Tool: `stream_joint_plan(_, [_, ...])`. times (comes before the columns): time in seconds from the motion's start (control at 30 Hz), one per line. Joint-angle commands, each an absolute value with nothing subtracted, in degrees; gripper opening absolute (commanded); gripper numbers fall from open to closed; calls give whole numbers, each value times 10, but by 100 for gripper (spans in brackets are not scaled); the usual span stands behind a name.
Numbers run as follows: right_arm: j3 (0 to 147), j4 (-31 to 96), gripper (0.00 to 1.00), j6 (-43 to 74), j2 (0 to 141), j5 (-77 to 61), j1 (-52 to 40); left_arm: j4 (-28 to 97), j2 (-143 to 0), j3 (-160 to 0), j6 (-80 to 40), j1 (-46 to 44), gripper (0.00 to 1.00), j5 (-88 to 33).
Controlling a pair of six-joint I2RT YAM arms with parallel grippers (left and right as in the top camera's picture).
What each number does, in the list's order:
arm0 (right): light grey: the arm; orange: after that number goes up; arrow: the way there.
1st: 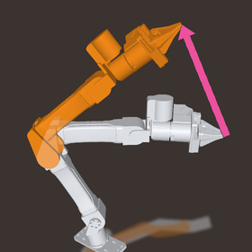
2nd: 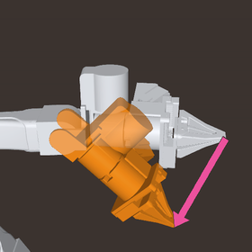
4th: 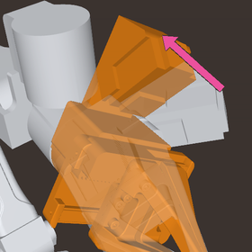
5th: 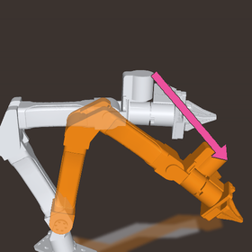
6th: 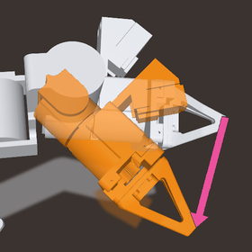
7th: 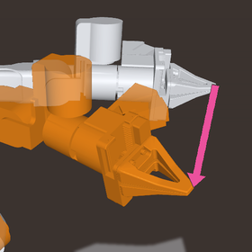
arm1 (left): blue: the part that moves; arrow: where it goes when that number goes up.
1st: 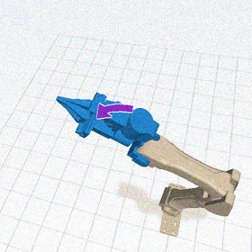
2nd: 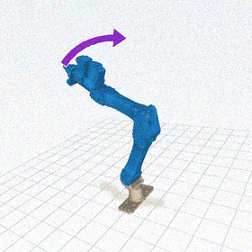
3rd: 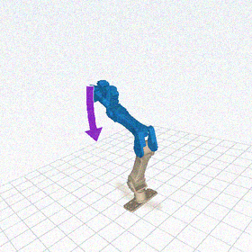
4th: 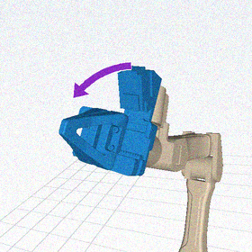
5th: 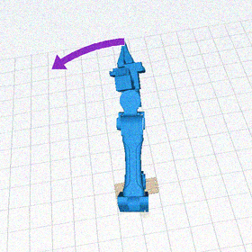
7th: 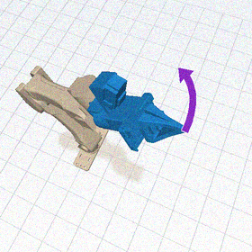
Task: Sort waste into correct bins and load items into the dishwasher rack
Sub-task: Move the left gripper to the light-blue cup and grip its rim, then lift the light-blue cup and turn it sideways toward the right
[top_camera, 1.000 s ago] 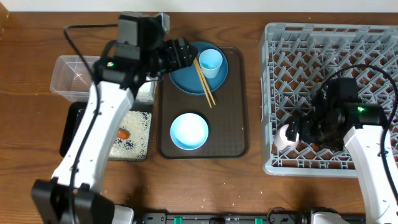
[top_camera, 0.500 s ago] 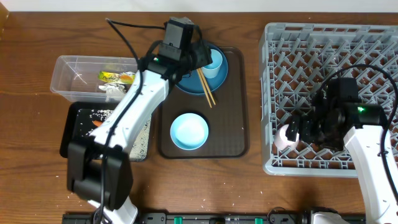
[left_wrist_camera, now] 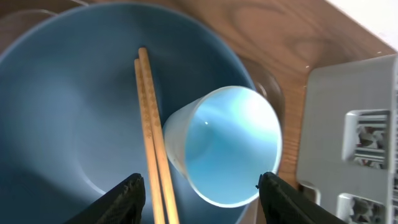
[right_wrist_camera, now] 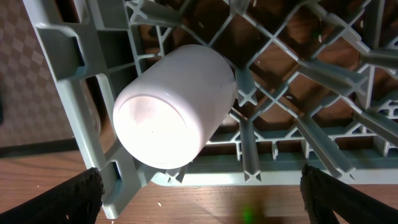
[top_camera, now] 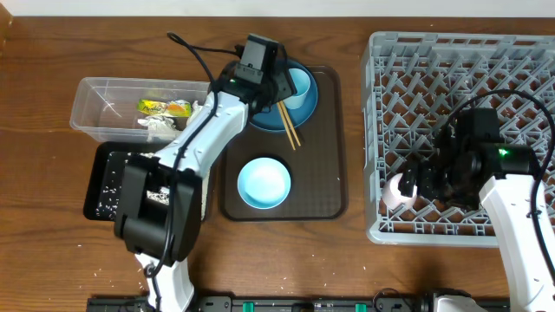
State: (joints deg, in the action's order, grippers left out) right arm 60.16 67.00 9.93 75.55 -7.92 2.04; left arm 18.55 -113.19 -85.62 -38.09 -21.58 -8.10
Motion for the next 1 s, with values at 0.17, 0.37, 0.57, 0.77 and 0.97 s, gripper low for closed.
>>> stream_joint_plan(0.17, [614, 670, 99, 93, 757, -79, 22, 173, -1167, -854, -389, -216, 61, -68])
stream_joint_plan(0.37, [614, 670, 99, 93, 757, -79, 22, 173, -1168, -854, -389, -217, 53, -68])
stream_joint_plan(0.57, [614, 670, 99, 93, 757, -79, 22, 173, -1168, -854, -389, -223, 45, -68])
stream_joint_plan(0.77, [614, 670, 99, 93, 757, -79, 22, 175, -1168, -854, -389, -225, 34, -68])
stream_joint_plan(0.97, [614, 670, 99, 93, 757, -79, 22, 180, -1168, -854, -389, -225, 33, -68])
